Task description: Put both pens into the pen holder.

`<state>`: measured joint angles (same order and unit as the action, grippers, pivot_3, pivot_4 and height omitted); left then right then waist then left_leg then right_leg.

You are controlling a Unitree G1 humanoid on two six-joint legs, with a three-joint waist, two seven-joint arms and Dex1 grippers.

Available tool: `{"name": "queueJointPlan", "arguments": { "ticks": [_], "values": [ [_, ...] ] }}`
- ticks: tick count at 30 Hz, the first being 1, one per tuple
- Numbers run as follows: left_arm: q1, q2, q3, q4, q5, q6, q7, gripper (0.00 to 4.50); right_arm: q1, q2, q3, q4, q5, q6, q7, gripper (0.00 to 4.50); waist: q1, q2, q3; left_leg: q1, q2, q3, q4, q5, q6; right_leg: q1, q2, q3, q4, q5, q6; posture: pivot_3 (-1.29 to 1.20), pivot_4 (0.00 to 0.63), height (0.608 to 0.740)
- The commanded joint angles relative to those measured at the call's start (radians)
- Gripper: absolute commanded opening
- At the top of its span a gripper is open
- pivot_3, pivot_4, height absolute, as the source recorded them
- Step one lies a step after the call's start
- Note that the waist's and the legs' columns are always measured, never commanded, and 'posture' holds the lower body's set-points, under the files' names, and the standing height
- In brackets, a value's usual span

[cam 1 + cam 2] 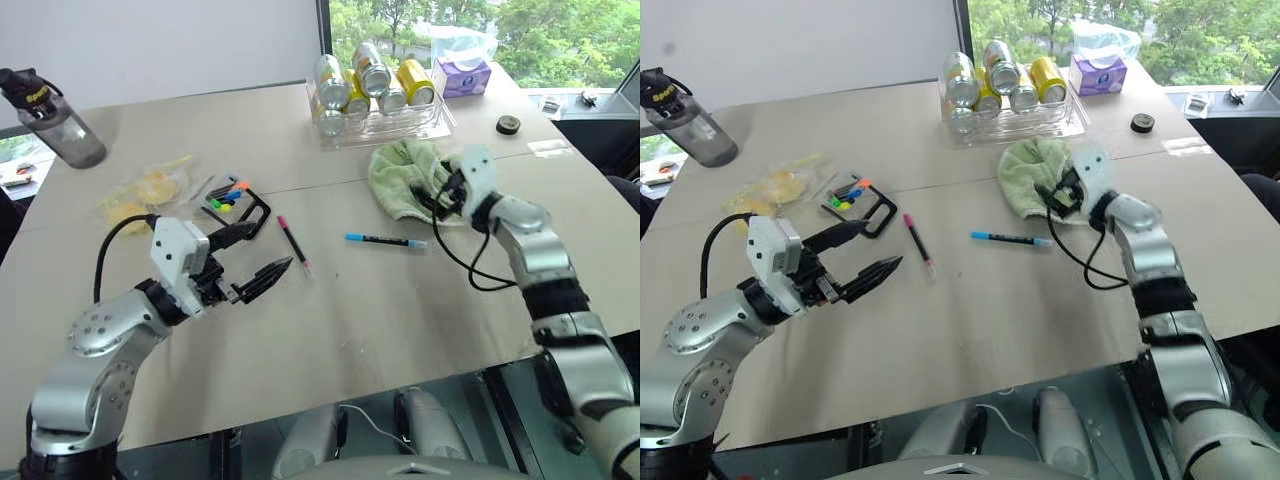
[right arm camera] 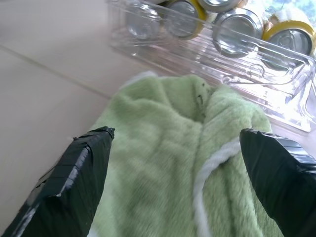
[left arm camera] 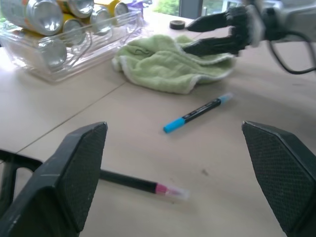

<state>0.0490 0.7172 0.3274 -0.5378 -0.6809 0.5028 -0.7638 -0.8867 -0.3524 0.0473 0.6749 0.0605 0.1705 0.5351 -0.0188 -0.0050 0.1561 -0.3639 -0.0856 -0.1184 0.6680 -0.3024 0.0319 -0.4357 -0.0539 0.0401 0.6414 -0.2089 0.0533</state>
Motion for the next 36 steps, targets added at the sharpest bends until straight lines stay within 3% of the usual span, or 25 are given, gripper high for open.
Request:
{"name": "queueJointPlan", "arguments": {
  "ticks": [1, 7, 8, 10, 17, 18, 23, 30, 34, 35, 36],
  "values": [
    [-0.01, 0.077, 0.059, -0.056, -0.073, 0.064, -0.03, 4.5, -0.126, 0.012, 0.016, 0.259, -0.063, 0.006, -0.049, 4.39, -0.001, 0.0, 0.0, -0.001, 0.0, 0.0, -0.001, 0.0, 0.0, -0.001, 0.0, 0.0, 0.0, 0.0, 0.0, 0.0, 0.15, 0.739],
    [0.008, 0.127, 0.119, -0.098, -0.13, 0.121, -0.014, 4.5, -0.234, 0.023, -0.01, 0.475, -0.072, 0.068, -0.041, 4.39, -0.014, 0.0, 0.0, -0.012, 0.0, 0.0, 0.0, 0.0, 0.0, -0.012, 0.0, 0.0, 0.0, 0.0, 0.0, 0.0, 0.15, 0.739],
    [0.014, 0.126, 0.123, -0.103, -0.133, 0.124, -0.011, 4.5, -0.237, 0.023, -0.011, 0.482, -0.074, 0.058, -0.038, 4.19, -0.016, 0.0, 0.0, -0.012, 0.0, 0.0, 0.0, 0.0, 0.0, -0.012, 0.0, 0.0, 0.001, 0.0, 0.0, 0.0, 0.15, 0.739],
    [0.024, 0.12, 0.125, -0.113, -0.132, 0.131, 0.001, 4.5, -0.238, 0.022, -0.01, 0.487, -0.079, 0.042, -0.03, 3.52, -0.017, 0.001, 0.0, -0.013, 0.0, -0.001, 0.001, 0.0, 0.0, -0.012, 0.0, 0.0, 0.001, 0.0, 0.0, 0.0, 0.15, 0.739],
    [-0.017, 0.109, 0.087, -0.109, -0.118, 0.139, 0.051, 4.5, -0.223, 0.002, -0.034, 0.456, -0.08, -0.012, -0.055, 0.19, -0.021, 0.001, 0.0, -0.013, 0.0, -0.001, 0.002, 0.0, 0.0, -0.012, 0.0, 0.0, 0.002, 0.0, 0.0, 0.0, 0.15, 0.739],
    [-0.027, 0.111, 0.079, -0.105, -0.114, 0.138, 0.051, 4.5, -0.217, -0.014, -0.032, 0.439, -0.092, -0.033, -0.072, 0.05, -0.021, 0.001, 0.0, -0.013, 0.0, -0.001, 0.002, 0.0, 0.0, -0.012, 0.0, 0.0, 0.002, 0.0, 0.0, 0.0, 0.15, 0.739],
    [-0.045, 0.122, 0.058, -0.091, -0.108, 0.138, 0.032, 4.5, -0.192, -0.13, -0.086, 0.228, -0.056, 0.06, -0.041, 0.05, -0.019, 0.002, 0.001, -0.015, -0.001, -0.001, 0.002, 0.0, 0.0, -0.014, -0.001, 0.0, 0.002, 0.0, 0.0, 0.0, 0.15, 0.739],
    [-0.107, 0.126, -0.006, -0.028, -0.045, 0.099, -0.006, 4.5, 0.062, -0.396, -0.14, -0.361, 0.058, 0.39, 0.204, 0.05, -0.018, 0.003, 0.001, -0.017, 0.0, -0.002, 0.001, 0.0, 0.0, -0.016, -0.001, 0.0, 0.001, 0.0, 0.0, 0.0, 0.15, 0.739],
    [-0.151, 0.122, -0.04, 0.018, -0.009, 0.076, -0.026, 4.5, 0.193, -0.504, -0.198, -0.496, 0.107, 0.498, 0.247, 0.05, -0.019, 0.003, 0.001, -0.015, 0.0, 0.002, 0.003, 0.0, 0.0, -0.015, -0.001, 0.002, 0.003, 0.0, 0.0, 0.0, 0.15, 0.739],
    [-0.157, 0.12, -0.048, 0.026, -0.001, 0.069, -0.032, 4.5, 0.231, -0.526, -0.207, -0.524, 0.119, 0.523, 0.261, 0.85, -0.019, 0.003, 0.001, -0.015, 0.0, 0.002, 0.003, 0.0, 0.0, -0.015, -0.001, 0.002, 0.004, 0.0, 0.0, 0.0, 0.15, 0.739],
    [-0.161, 0.119, -0.053, 0.032, 0.005, 0.064, -0.036, 4.5, 0.263, -0.544, -0.209, -0.553, 0.13, 0.547, 0.275, 1.24, -0.017, 0.004, 0.001, -0.015, 0.0, 0.003, 0.003, 0.0, 0.0, -0.015, -0.001, 0.002, 0.004, 0.0, 0.0, 0.0, 0.15, 0.739]
  ]
}}
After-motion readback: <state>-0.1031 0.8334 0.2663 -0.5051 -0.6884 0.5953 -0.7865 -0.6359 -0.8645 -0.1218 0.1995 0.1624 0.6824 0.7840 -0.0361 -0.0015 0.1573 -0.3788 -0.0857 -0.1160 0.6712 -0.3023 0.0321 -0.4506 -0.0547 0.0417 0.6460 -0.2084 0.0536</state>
